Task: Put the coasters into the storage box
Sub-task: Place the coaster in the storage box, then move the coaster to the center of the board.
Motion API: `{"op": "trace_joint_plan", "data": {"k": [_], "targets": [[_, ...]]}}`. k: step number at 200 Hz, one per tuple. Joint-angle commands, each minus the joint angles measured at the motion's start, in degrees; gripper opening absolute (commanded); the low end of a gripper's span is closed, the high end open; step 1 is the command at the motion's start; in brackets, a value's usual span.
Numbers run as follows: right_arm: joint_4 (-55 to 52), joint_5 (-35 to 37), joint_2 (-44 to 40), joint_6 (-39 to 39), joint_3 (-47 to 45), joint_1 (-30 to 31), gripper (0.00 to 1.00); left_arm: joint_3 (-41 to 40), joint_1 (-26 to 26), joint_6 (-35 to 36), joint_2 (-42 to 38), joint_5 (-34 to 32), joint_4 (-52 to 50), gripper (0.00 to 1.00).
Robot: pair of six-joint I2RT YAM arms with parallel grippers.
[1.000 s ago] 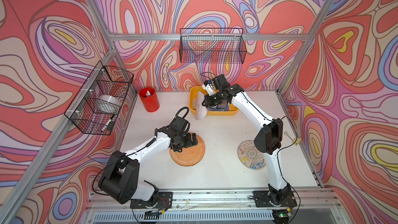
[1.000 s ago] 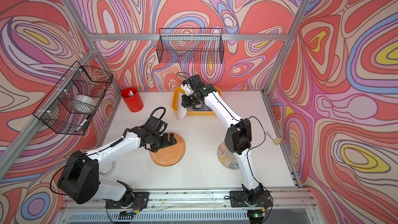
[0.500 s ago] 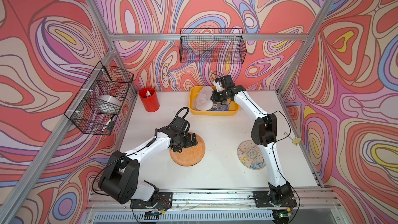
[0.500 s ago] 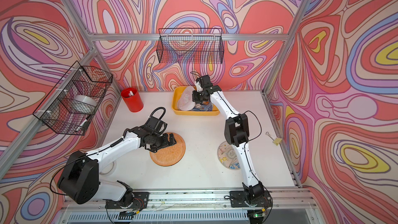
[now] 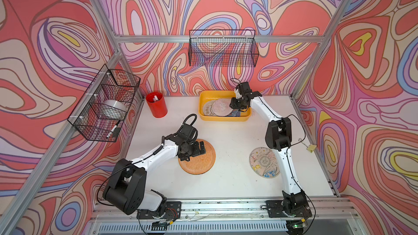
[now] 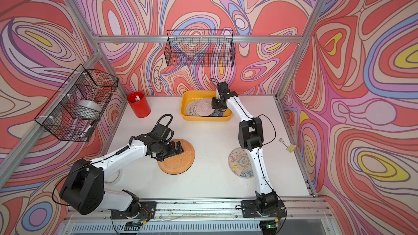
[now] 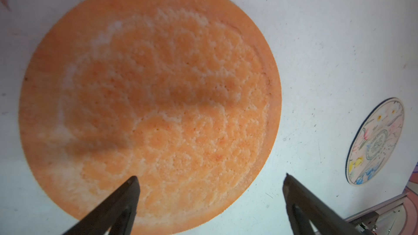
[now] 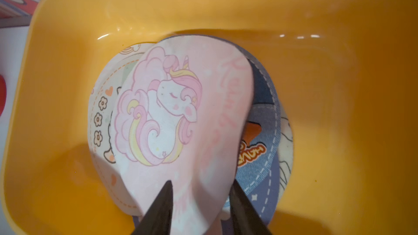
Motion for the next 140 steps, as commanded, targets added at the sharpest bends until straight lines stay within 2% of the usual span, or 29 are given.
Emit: {"op": "trace_joint_plan", "data": {"k": [1,28,49,79,100,140], "targets": [[-0.38,1.87,-3.76,-0.81,-1.35,-0.17,0.52,-0.95,0.82,-0.62,-1.90,-2.05,-1.44,1.00],[-0.62,1.11,-5.91,-0.94,-2.66,-0.17,0.58,-1.63,1.87,-1.06,-2.90,-3.77,-2.56,1.00],[-0.05,-0.40,-8.57,-0.84,-5.35,-0.17,0.60,-2.75,2.87,-1.65,-4.42,-5.33,-3.53,1.00],[3.09,-3.71,-14.55,0.01,-12.47,-0.17,0.63,-5.44,4.90,-2.62,-7.19,-6.96,-4.18,1.00],[4.16,-6.46,-18.59,0.34,-17.32,-0.12,0.69,-7.29,5.98,-2.82,-8.36,-8.16,-4.64,1.00],[5.92,-11.67,-25.36,0.56,-26.67,0.34,0.80,-11.21,8.78,-1.91,-6.72,-6.41,1.04,1.00]]}}
